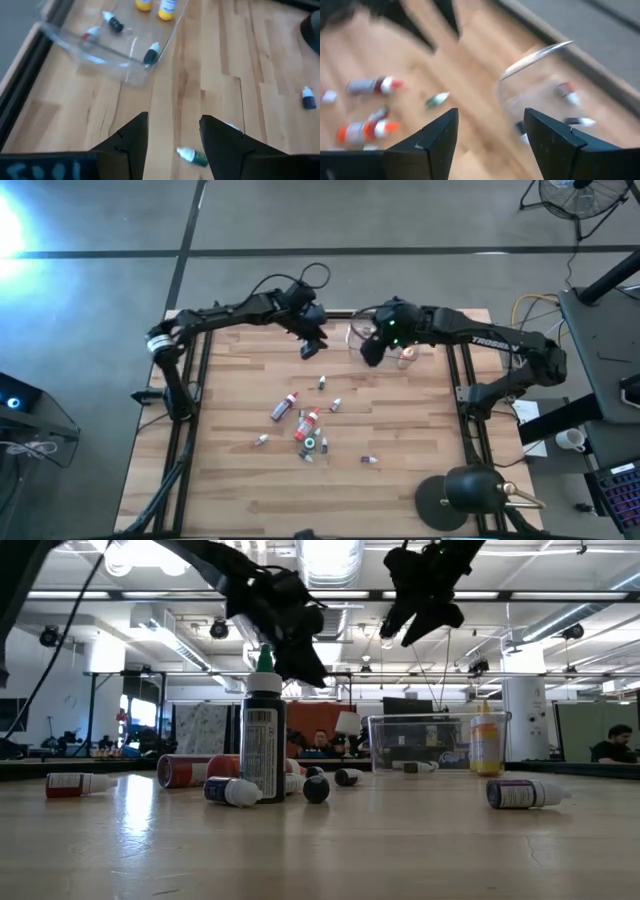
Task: Pick & Place food coloring
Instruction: Put the small purple food coloring bottle into the transparent bin
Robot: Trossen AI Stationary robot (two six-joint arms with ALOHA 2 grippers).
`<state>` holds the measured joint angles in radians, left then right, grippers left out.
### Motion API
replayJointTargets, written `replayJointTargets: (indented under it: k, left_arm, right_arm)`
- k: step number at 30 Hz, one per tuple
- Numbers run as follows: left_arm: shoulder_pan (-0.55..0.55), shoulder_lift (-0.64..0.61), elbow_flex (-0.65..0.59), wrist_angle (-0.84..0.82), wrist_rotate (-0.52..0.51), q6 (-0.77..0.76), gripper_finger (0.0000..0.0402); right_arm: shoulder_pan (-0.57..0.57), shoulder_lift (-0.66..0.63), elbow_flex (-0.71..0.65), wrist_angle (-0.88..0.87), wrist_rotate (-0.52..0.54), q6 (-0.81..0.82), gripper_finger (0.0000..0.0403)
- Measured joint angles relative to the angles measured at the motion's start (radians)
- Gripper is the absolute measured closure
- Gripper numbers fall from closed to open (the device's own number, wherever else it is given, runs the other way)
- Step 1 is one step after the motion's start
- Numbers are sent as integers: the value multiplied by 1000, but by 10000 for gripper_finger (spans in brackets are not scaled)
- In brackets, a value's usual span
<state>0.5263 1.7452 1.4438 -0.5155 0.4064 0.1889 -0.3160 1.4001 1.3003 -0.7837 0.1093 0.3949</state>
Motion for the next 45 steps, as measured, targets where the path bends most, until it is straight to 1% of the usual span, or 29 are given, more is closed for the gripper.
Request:
replayJointTargets:
  k: [4,8,10,14,18,20,21,23,25,30,33,37,41,45]
  left_arm:
    - [2,-123,-165,66,-51,-74,250]
    - [2,-240,-345,158,-61,-186,250]
    - [0,-306,-423,204,-61,-242,250]
    - [-9,-427,-573,284,-61,-332,250]
    - [-16,-541,-696,387,-60,-413,250]
    - [-19,-587,-752,432,-61,-460,250]
    - [-21,-606,-776,448,-60,-484,250]
    - [-24,-644,-815,487,-61,-530,250]
    - [-28,-677,-845,491,-60,-553,250]
    - [-43,-731,-901,493,-61,-559,250]
    - [-54,-746,-925,495,-61,-573,250]
    - [-70,-749,-946,490,-61,-600,250]
    - [-81,-749,-958,488,-61,-611,250]
    - [-83,-749,-958,488,-61,-610,250]
  right_arm:
    - [53,50,0,-43,-71,-62,184]
    - [124,93,-1,-183,-92,-97,184]
    - [173,104,-1,-222,-93,-97,184]
    - [293,109,-6,-224,-92,-109,184]
    - [414,144,-24,-209,-94,-126,184]
    - [466,178,-36,-202,-132,-127,184]
    - [489,197,-41,-200,-168,-124,184]
    - [530,243,-45,-200,-234,-92,184]
    - [563,292,-47,-195,-270,-51,184]
    - [636,380,-48,-98,-273,-40,184]
    - [660,403,-56,-33,-271,-39,184]
    - [675,415,-80,18,-249,2,184]
    - [716,436,-94,40,-169,81,184]
    - [752,466,-97,36,-111,187,184]
